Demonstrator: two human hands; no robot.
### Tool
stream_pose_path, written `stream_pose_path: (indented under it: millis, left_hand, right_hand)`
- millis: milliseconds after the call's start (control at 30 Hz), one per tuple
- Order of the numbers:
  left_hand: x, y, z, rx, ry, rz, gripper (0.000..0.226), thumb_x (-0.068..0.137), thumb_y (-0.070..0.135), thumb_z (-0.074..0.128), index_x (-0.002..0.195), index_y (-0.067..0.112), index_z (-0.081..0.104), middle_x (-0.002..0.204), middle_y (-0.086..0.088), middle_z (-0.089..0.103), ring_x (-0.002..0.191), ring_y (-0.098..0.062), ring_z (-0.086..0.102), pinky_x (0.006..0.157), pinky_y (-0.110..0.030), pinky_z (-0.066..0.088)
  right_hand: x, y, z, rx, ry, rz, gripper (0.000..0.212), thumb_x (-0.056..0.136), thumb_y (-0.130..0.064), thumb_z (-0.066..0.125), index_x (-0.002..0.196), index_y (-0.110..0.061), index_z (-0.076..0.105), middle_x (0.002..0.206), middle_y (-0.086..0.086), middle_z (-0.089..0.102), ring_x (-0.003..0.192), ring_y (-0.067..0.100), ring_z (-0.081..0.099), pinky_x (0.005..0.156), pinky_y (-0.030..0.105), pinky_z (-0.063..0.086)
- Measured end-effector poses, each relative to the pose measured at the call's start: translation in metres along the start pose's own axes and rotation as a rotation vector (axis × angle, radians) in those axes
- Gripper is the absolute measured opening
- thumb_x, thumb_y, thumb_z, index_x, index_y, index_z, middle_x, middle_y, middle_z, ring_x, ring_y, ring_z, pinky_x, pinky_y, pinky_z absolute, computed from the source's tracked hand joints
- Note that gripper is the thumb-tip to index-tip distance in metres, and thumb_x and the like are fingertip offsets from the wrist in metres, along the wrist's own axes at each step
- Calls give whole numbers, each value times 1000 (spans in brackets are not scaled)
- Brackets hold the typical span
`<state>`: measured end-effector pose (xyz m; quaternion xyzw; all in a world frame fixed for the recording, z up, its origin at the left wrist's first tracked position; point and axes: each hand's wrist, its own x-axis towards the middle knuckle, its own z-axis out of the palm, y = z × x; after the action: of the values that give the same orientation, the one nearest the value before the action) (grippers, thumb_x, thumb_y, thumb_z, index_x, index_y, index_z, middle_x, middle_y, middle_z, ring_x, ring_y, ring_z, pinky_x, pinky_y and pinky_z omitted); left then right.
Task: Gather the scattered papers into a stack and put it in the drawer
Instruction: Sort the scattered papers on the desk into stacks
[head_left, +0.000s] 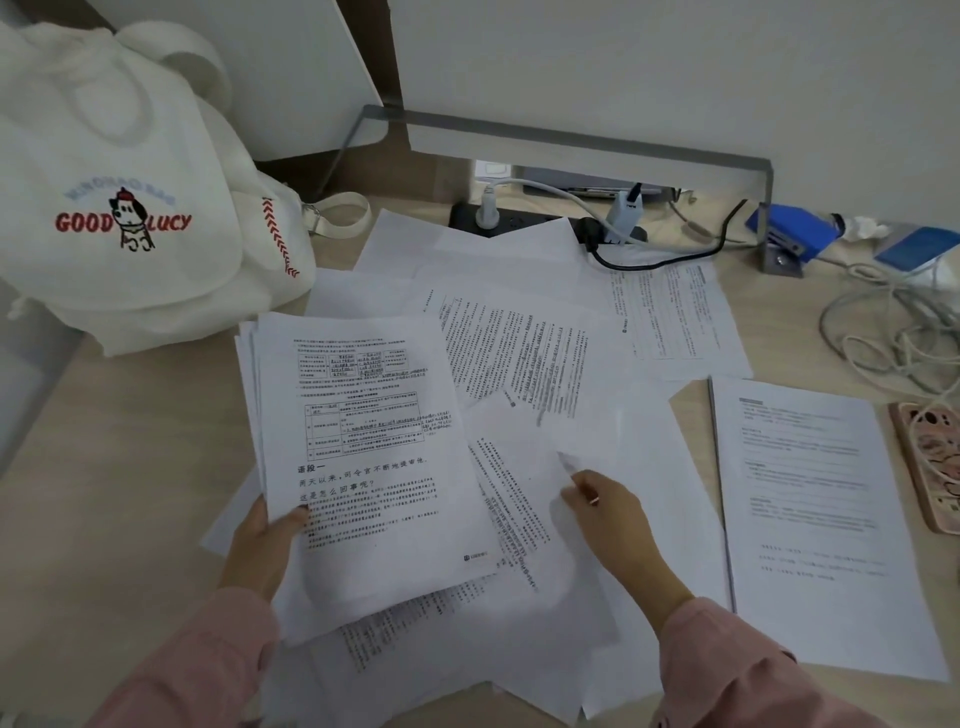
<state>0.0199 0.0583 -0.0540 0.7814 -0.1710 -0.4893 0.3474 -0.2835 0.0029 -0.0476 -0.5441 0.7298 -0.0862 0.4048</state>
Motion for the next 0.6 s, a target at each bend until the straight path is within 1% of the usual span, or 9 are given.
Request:
stream_pose_path:
  millis: [67, 133, 200, 267, 333, 400, 500, 567, 600]
  left_hand:
    - [0, -1, -2, 4, 15, -3, 42, 90, 0, 50, 132, 6, 48, 134, -16, 52, 125, -32, 46, 105, -39, 32]
    - [0, -1, -3, 9, 18, -10, 43, 90, 1, 50, 132, 6, 47, 134, -15, 52, 125, -33, 46, 106, -40, 31]
    - [0, -1, -4, 7, 20, -14, 44, 90, 2, 50, 133, 7, 47, 136, -16, 51, 127, -34, 44, 108, -43, 30]
    - [-2, -1, -3, 8, 16, -18, 44, 90, 3, 51, 133, 8, 47, 136, -16, 50, 127, -34, 44, 109, -44, 29]
    - [-3, 1, -1, 2, 9, -15, 43, 90, 4, 51, 133, 8, 47, 136, -16, 51, 127, -34, 44, 110, -45, 29]
    - [-3, 3, 0, -7, 6, -17, 42, 90, 5, 51, 132, 8, 48, 135, -15, 51, 127, -34, 44, 109, -46, 29]
    - [-1, 4, 0, -18, 6, -11, 43, 90, 3, 52, 132, 7, 47, 135, -16, 51, 126, -34, 44, 108, -45, 30]
    - [0, 5, -1, -20, 11, -11, 43, 89, 3, 52, 132, 6, 47, 136, -18, 51, 126, -35, 44, 108, -45, 30]
    - [0, 6, -1, -23, 14, -9, 43, 90, 3, 52, 132, 5, 47, 136, -18, 50, 126, -35, 44, 108, -45, 30]
  right_hand:
    - [3, -1, -13, 42, 89, -4, 14, 92, -15, 49, 80, -11, 55, 73, 3, 56, 69, 21, 50, 54, 19, 33]
    - [5, 0, -28, 29, 179, -14, 13, 93, -14, 48, 90, -12, 61, 78, 1, 59, 72, 19, 52, 53, 21, 33]
    - [7, 1, -41, -9, 252, -25, 18, 93, -14, 47, 97, -12, 65, 80, 1, 61, 74, 20, 54, 53, 22, 33]
    - [8, 1, -50, -54, 328, -32, 20, 93, -14, 46, 99, -12, 65, 80, 6, 65, 73, 25, 56, 56, 26, 35]
    - [6, -1, -60, -57, 410, -23, 23, 95, -16, 44, 102, -12, 64, 84, 13, 68, 68, 26, 52, 58, 28, 34]
    - [4, -5, -71, 25, 490, -14, 24, 95, -15, 43, 106, -10, 63, 84, 13, 65, 69, 24, 48, 61, 27, 31]
    - [3, -11, -89, 204, 602, -1, 24, 95, -12, 43, 107, -6, 62, 85, 6, 58, 79, 24, 51, 65, 22, 29]
    - [3, -16, -100, 316, 672, 2, 24, 94, -12, 43, 108, -6, 62, 89, 5, 58, 82, 20, 51, 67, 19, 30]
    - [4, -19, -105, 374, 701, 0, 24, 94, -12, 43, 108, -7, 62, 91, 6, 60, 83, 19, 52, 70, 20, 33]
